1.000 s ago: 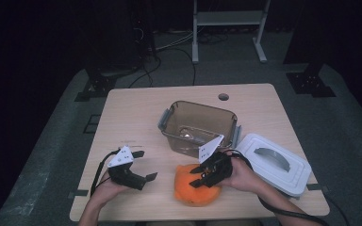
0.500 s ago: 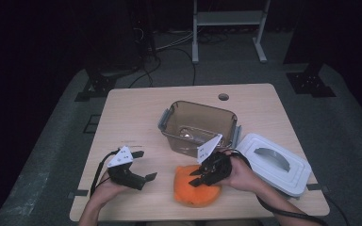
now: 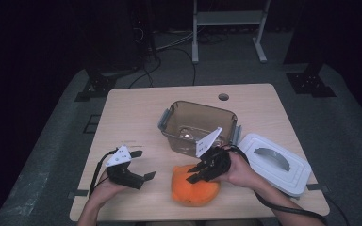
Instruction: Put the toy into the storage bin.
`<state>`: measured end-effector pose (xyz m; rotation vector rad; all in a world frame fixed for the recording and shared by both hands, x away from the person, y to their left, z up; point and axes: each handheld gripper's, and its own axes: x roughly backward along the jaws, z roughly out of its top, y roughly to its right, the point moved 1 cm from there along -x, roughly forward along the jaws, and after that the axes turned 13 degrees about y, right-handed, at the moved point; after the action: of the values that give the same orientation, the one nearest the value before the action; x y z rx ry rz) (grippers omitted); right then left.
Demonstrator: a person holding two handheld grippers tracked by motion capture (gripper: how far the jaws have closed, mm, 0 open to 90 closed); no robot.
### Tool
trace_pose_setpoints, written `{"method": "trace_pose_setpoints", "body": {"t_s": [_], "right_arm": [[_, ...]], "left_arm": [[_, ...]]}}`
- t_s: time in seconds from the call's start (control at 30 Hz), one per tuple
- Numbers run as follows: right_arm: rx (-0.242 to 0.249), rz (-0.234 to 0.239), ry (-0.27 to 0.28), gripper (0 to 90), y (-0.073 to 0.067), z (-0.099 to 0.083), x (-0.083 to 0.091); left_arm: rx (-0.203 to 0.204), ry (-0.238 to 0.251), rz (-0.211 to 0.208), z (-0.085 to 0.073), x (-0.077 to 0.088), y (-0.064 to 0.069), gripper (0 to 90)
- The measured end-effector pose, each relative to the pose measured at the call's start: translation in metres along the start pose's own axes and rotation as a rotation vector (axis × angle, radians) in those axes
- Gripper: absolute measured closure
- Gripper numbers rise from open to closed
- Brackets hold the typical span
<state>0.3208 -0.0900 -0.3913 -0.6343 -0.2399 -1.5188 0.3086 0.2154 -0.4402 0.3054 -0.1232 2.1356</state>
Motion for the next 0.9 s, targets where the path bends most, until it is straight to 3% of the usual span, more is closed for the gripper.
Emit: {"method": "trace_pose_setpoints", "body": {"t_s": [0.2,0.37,0.57,0.9], "right_arm": [[-0.013,0.009,0.031,73.3,-0.004,0.011,0.009],[0.012,-0.003,0.078,73.3,-0.010,0.028,0.025],[0.050,-0.038,0.121,73.3,-0.016,0.056,0.050],[0.083,-0.089,0.141,73.3,-0.017,0.088,0.071]], "left_arm": [[0.001,0.001,0.007,0.000,0.001,-0.002,2.9],[0.003,0.000,0.011,0.000,0.003,-0.003,2.9],[0.003,0.004,0.015,0.000,0.004,-0.003,2.9],[0.010,0.003,0.014,-0.001,0.003,-0.003,2.9]]}}
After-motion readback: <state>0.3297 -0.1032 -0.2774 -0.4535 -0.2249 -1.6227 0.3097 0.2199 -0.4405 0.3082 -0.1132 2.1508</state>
